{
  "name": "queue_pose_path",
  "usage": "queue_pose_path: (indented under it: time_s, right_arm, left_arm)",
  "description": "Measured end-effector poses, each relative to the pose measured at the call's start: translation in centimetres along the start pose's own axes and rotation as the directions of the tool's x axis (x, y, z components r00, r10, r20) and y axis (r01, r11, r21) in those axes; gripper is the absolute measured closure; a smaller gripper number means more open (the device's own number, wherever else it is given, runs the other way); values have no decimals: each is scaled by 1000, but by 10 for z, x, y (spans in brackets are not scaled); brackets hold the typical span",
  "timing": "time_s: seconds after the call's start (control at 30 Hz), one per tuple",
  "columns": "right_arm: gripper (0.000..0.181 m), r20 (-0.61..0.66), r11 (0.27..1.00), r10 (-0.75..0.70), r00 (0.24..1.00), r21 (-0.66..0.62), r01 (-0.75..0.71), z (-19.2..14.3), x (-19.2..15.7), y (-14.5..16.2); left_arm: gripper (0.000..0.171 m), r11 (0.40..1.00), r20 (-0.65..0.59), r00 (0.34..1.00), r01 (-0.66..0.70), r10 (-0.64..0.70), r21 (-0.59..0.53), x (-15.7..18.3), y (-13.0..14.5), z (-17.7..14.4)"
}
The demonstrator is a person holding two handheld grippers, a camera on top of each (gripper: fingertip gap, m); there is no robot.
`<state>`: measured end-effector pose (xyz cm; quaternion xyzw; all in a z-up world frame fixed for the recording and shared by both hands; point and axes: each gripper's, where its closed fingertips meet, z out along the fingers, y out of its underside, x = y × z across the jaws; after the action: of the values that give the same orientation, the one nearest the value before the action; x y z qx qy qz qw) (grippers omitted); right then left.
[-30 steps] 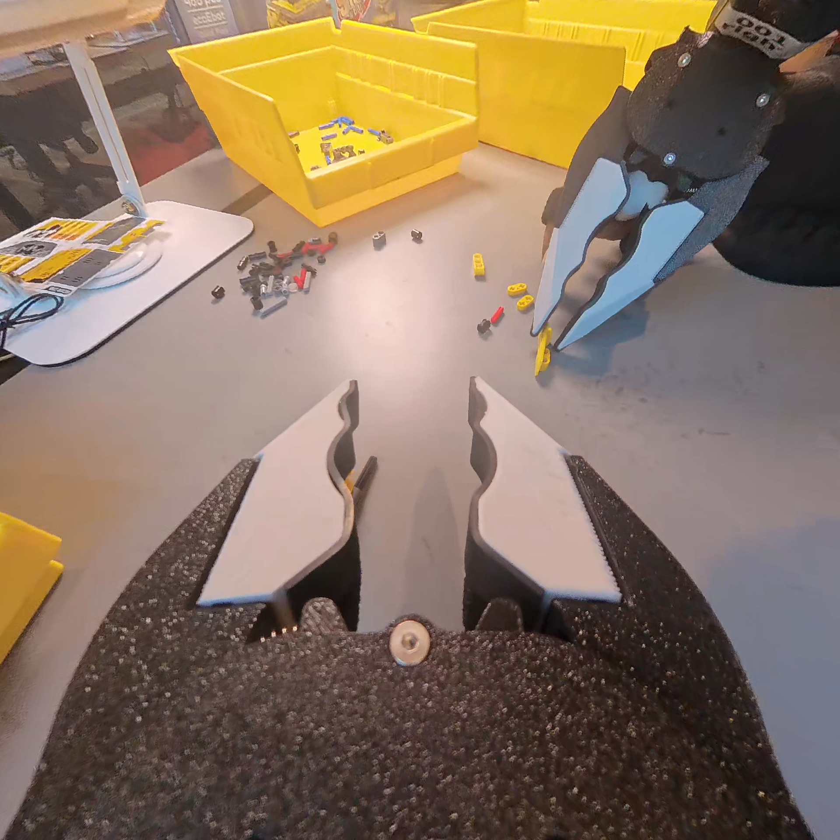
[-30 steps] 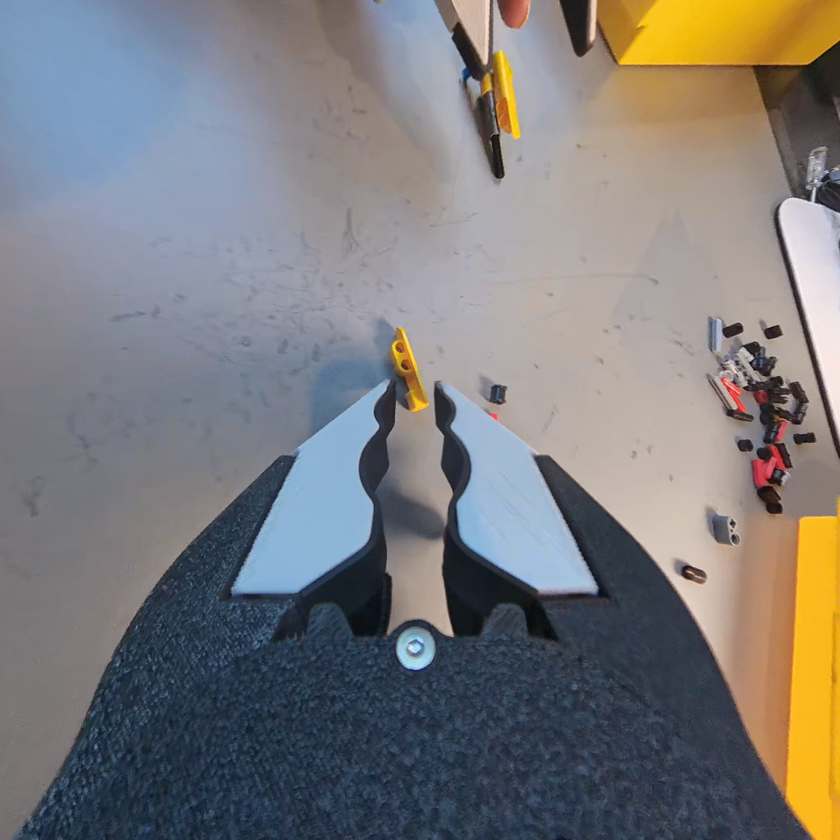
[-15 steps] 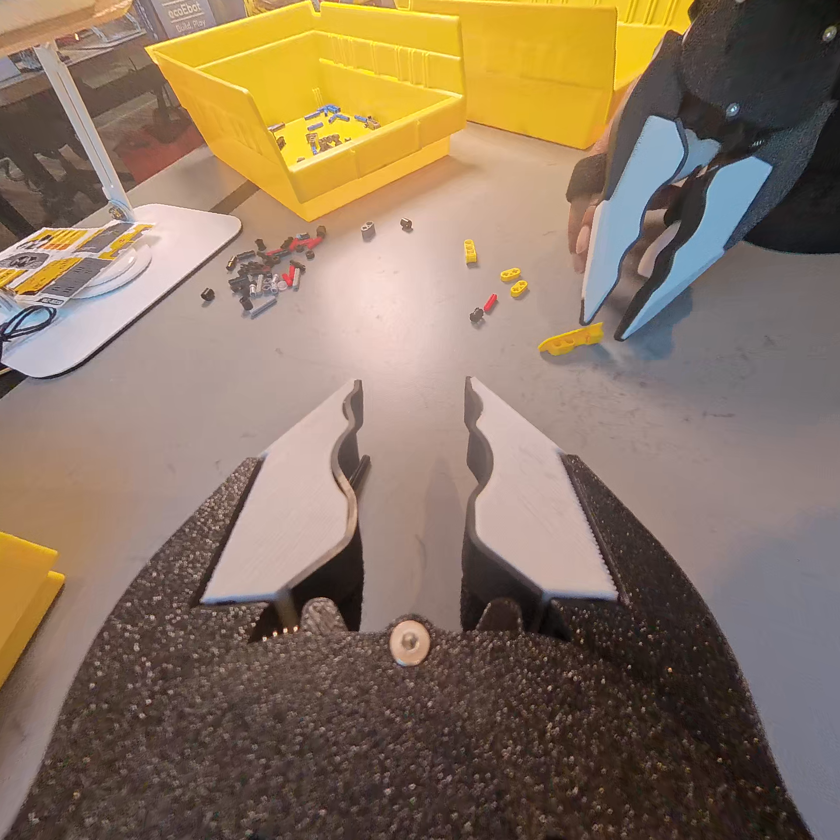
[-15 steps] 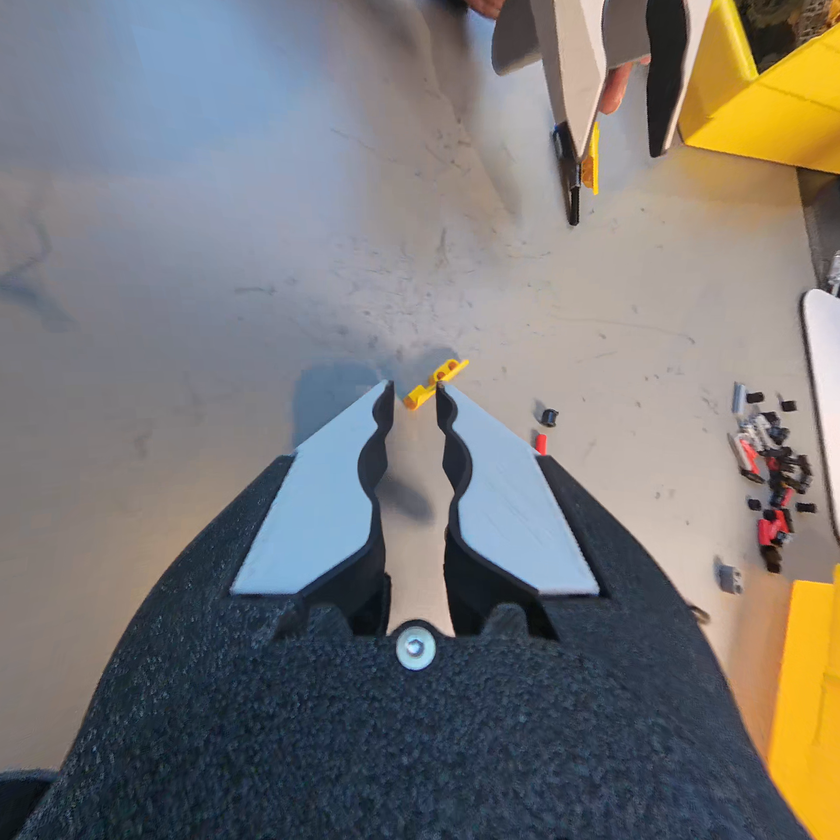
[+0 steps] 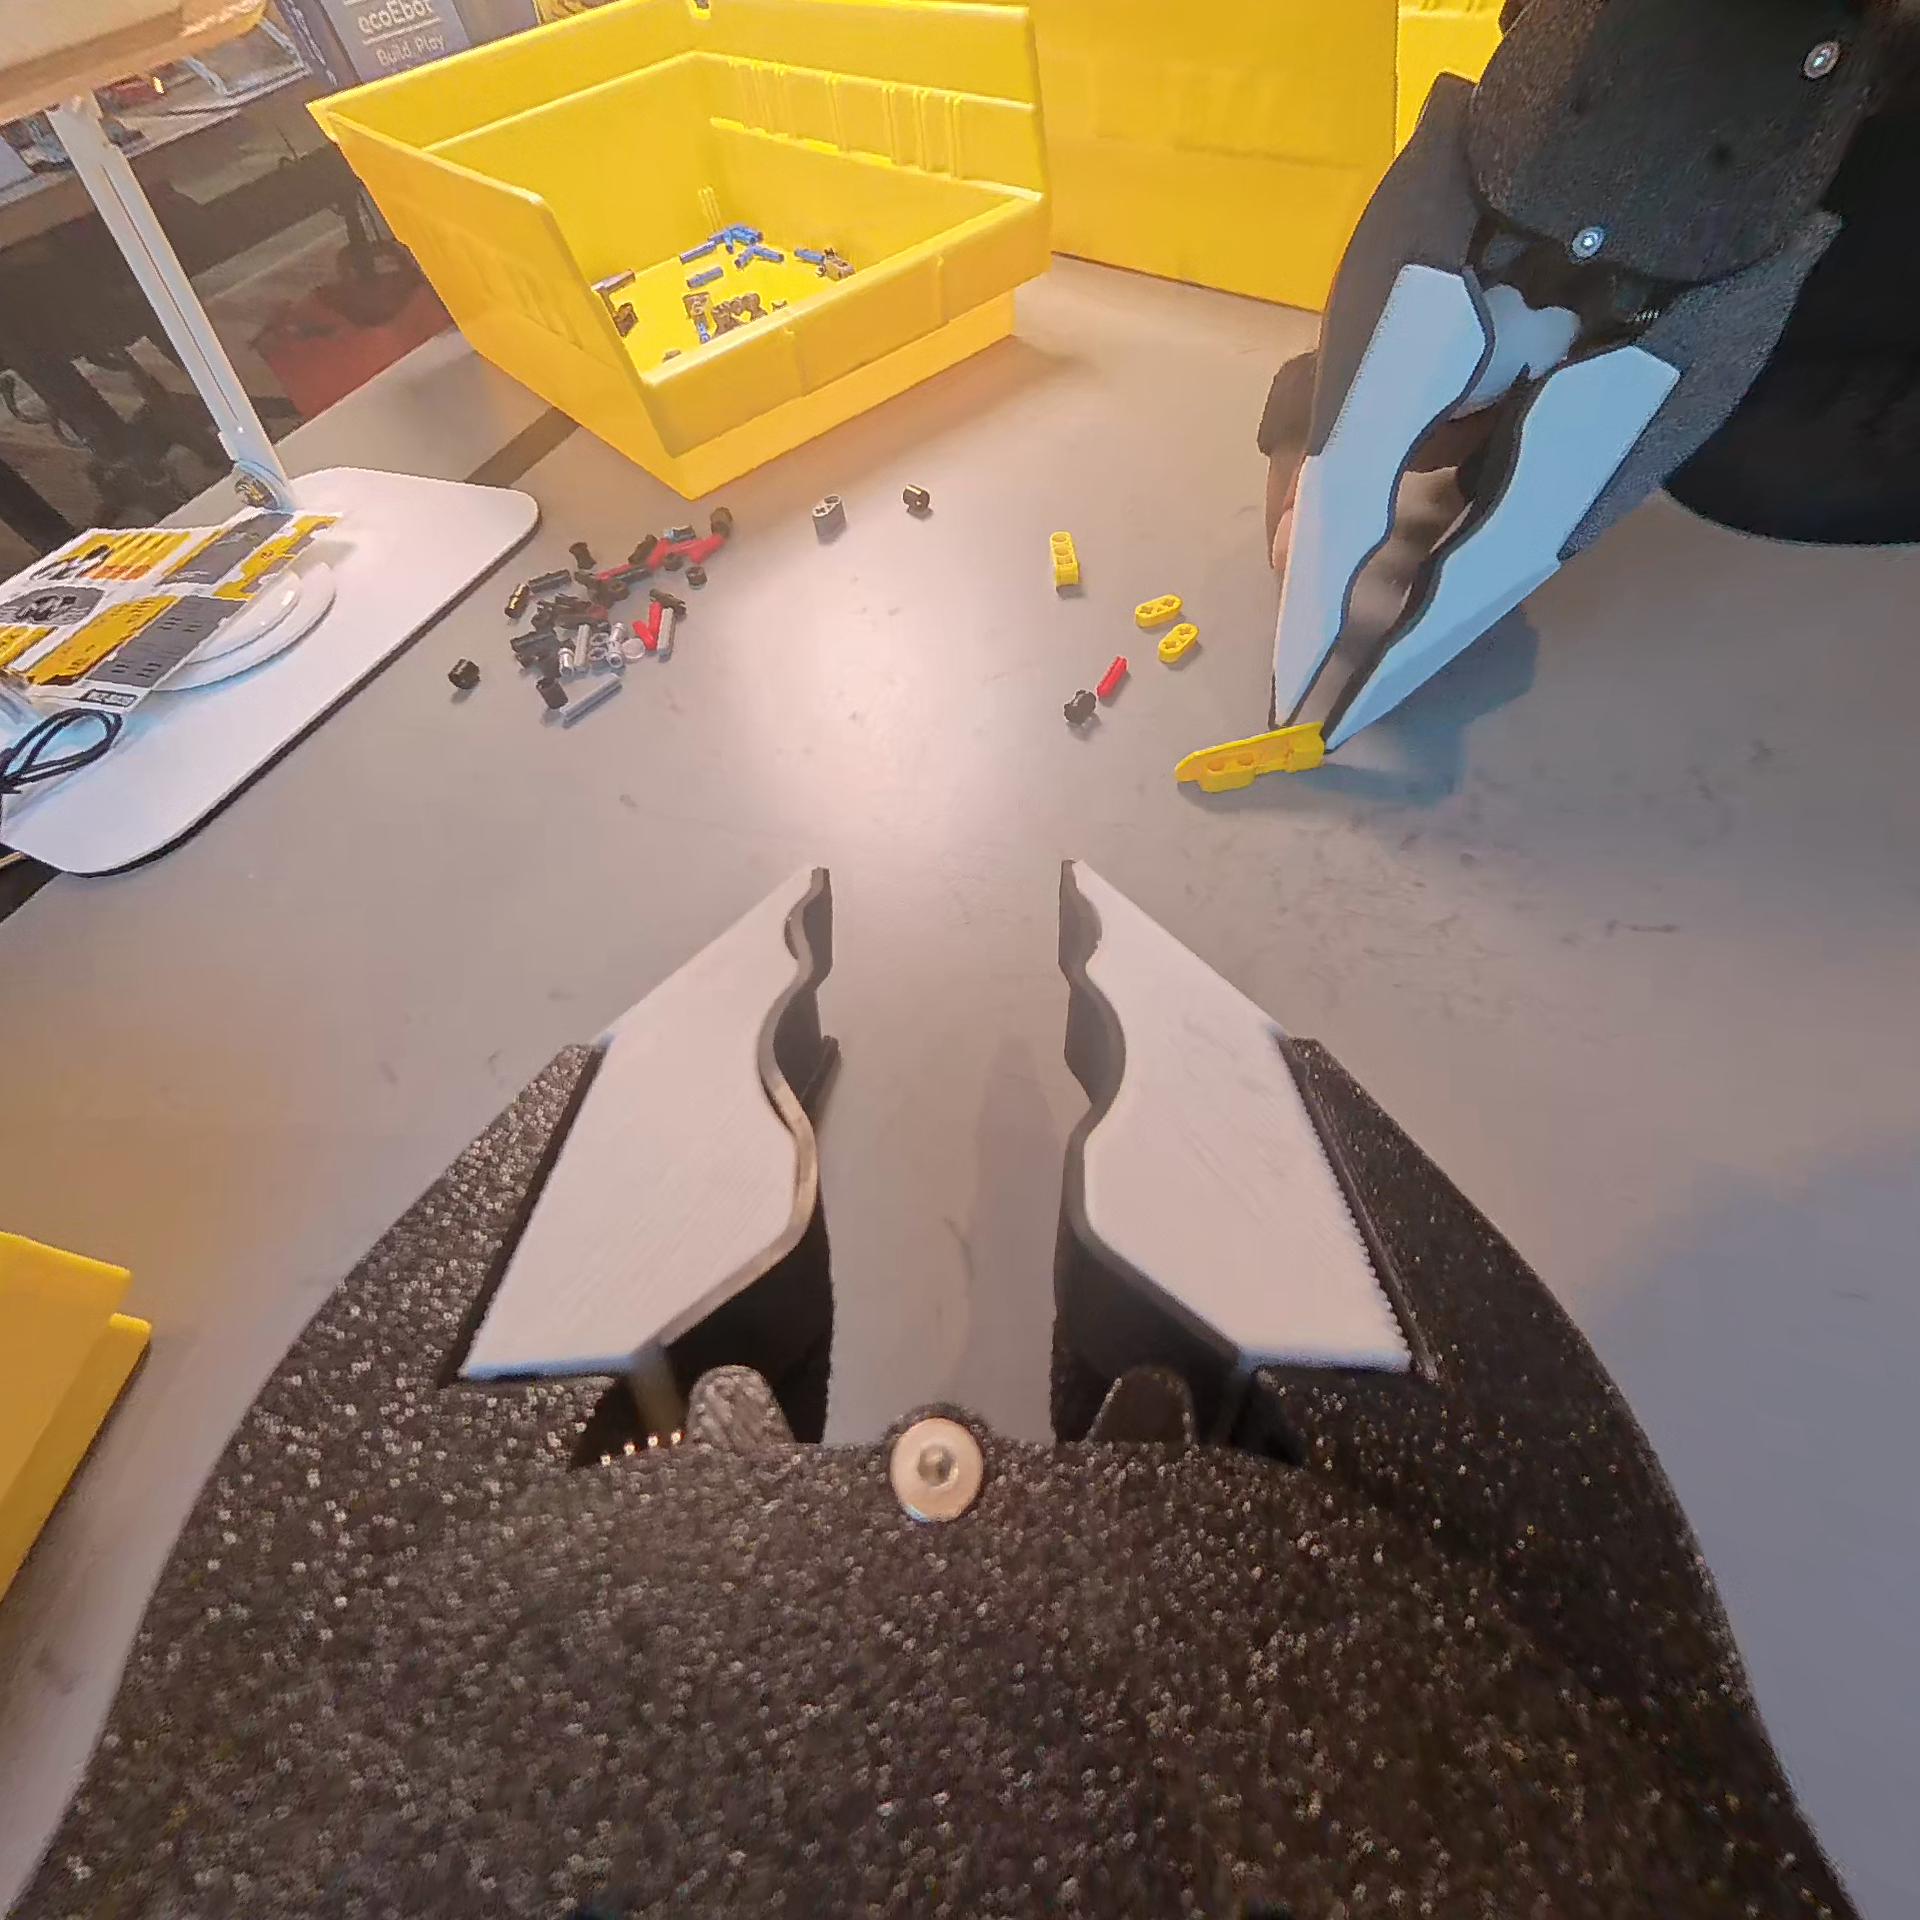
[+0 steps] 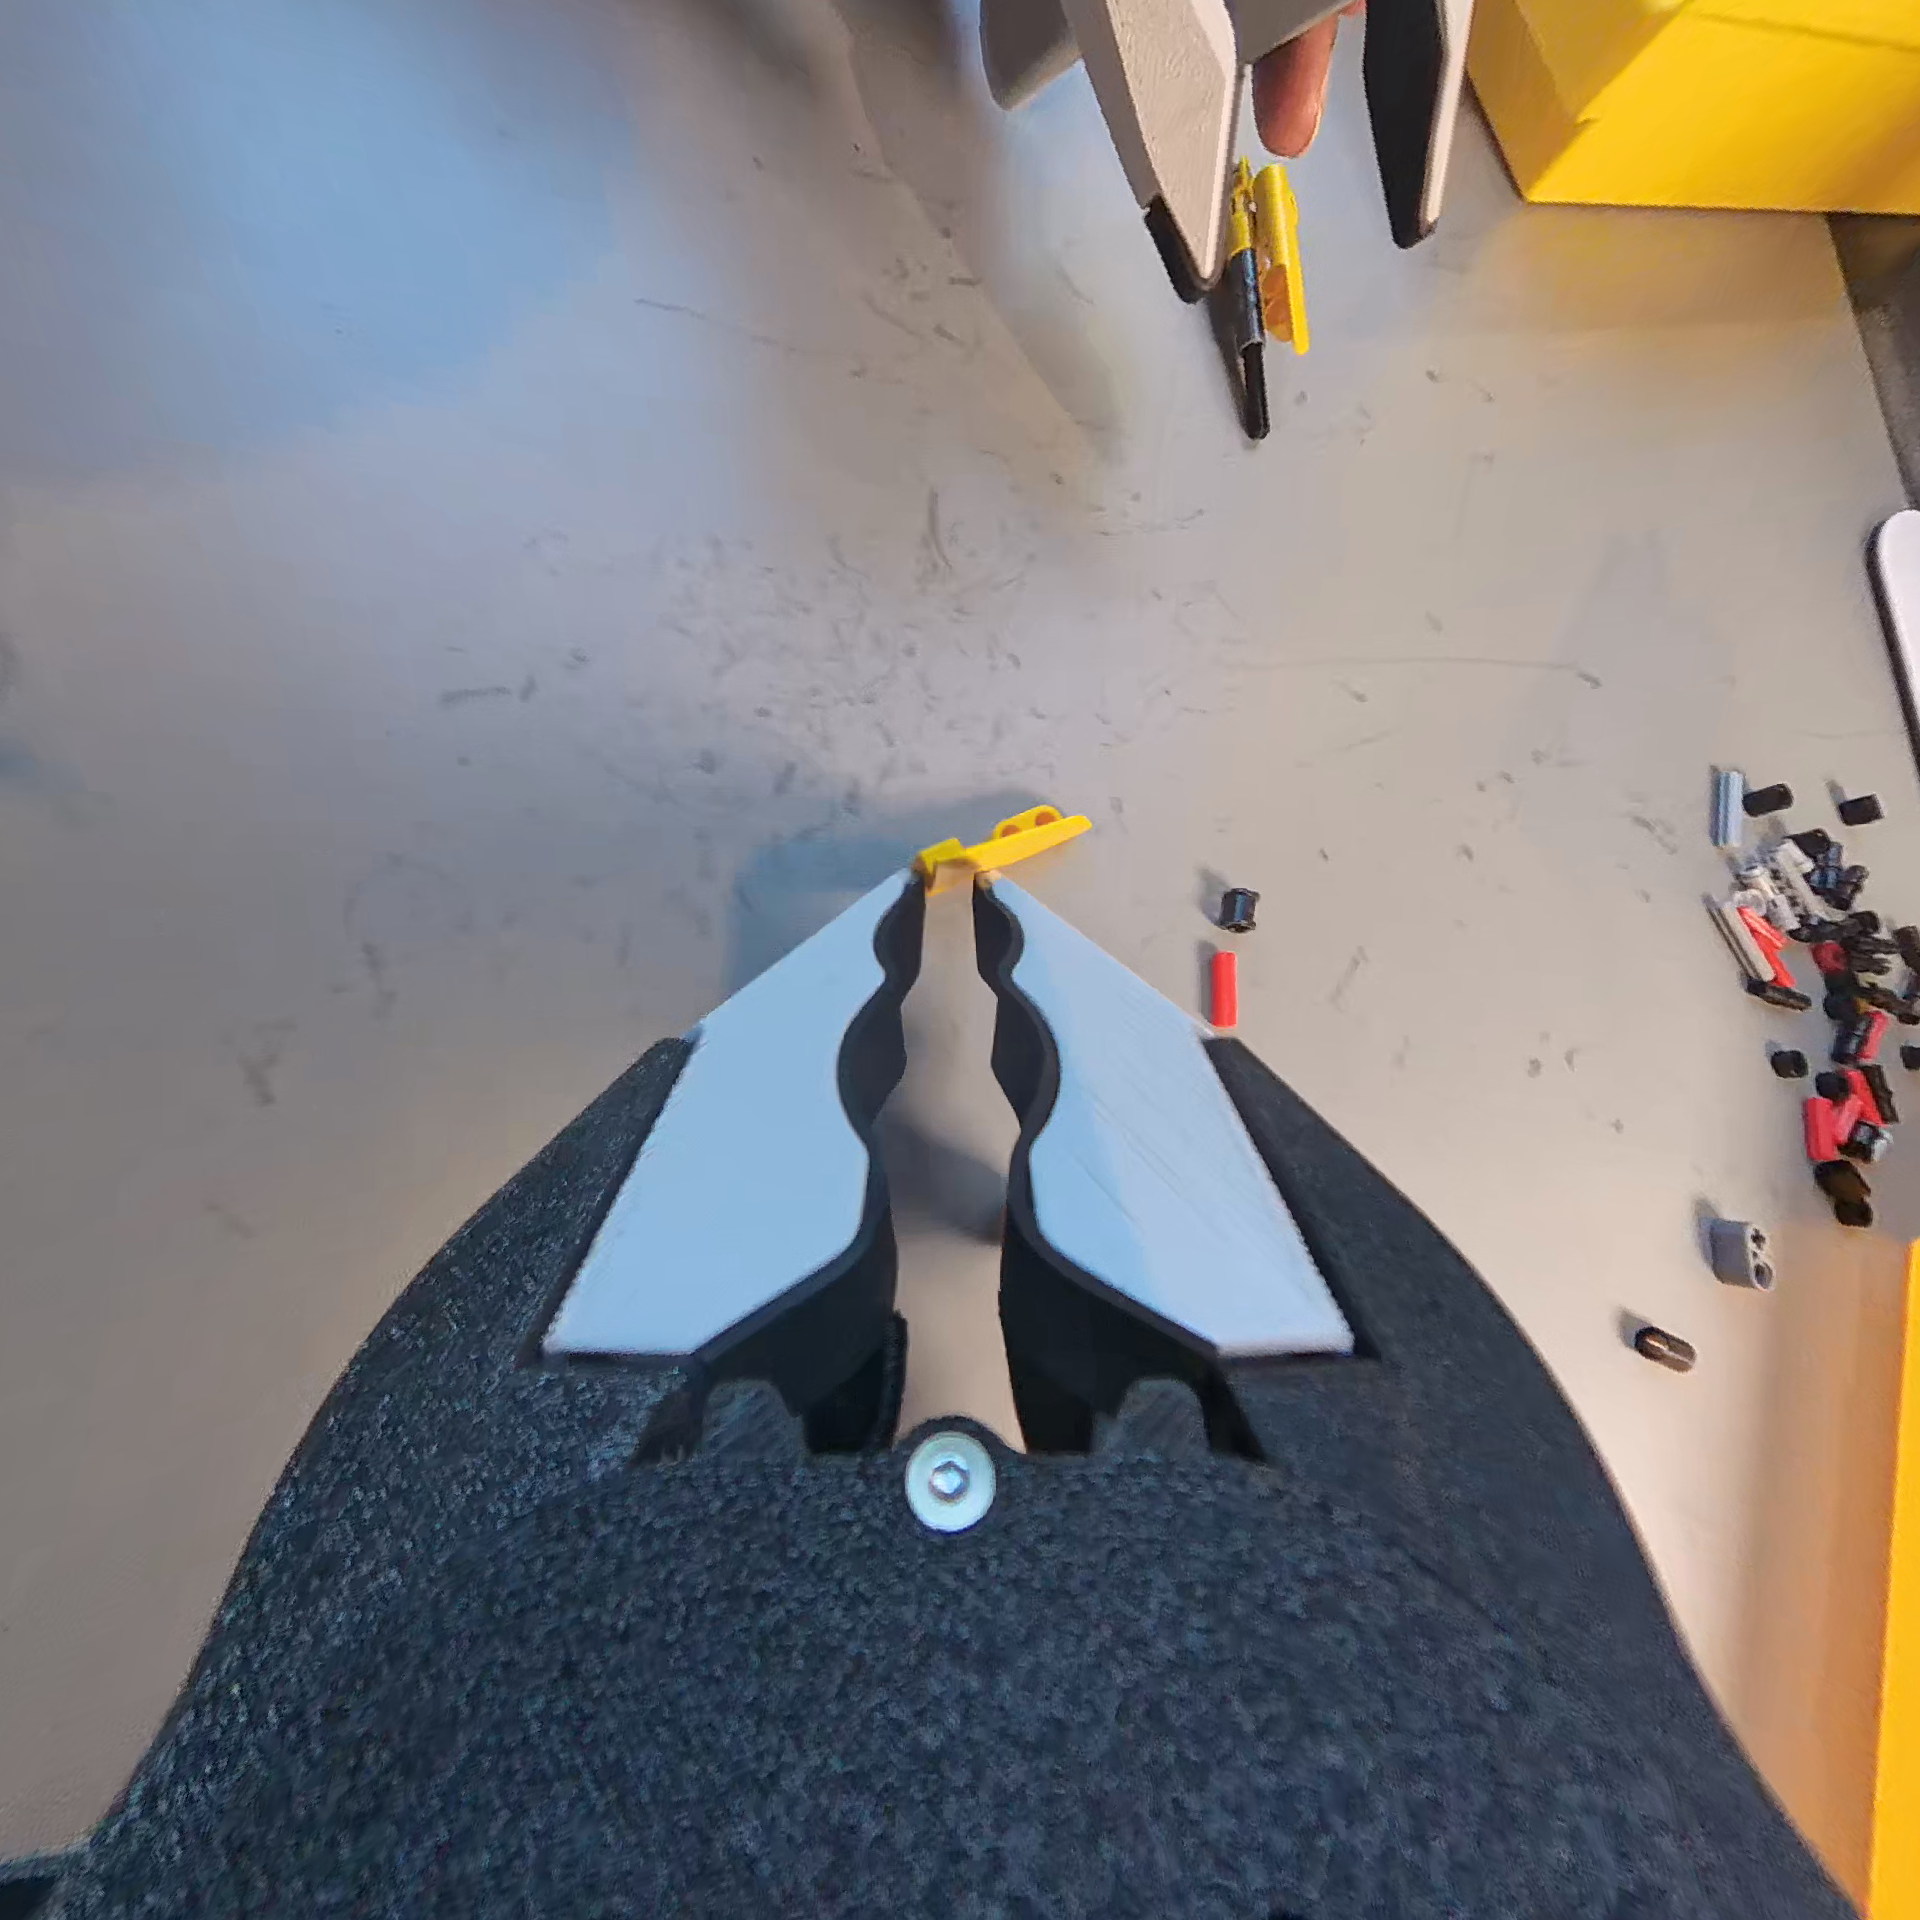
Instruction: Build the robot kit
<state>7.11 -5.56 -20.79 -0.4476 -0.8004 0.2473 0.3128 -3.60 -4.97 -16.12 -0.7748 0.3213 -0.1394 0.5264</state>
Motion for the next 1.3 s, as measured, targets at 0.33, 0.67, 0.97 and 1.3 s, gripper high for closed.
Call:
queue_pose_path:
  time_s: [0.33, 0.67, 0.97, 1.3]
  right_arm:
    - [166, -73, 999, 38, 997, 13, -37, -13, 24, 12]
    - [164, -109, 986, 159, 981, 60, -153, -19, 47, 23]
    - [164, -87, 987, 136, 987, 93, -128, -19, 39, 13]
    - [164, -78, 989, 114, 990, 100, -106, -17, 33, 8]
  left_arm:
    - [129, 1000, 6, 1000, 3, -3, -2, -1, 0, 0]
    - [128, 1000, 67, 998, -18, 19, -15, -13, 3, -7]
    - [130, 981, 140, 990, 43, -16, -191, -49, 43, -27]
    - [154, 950, 98, 995, 3, 29, -313, -38, 66, -19]
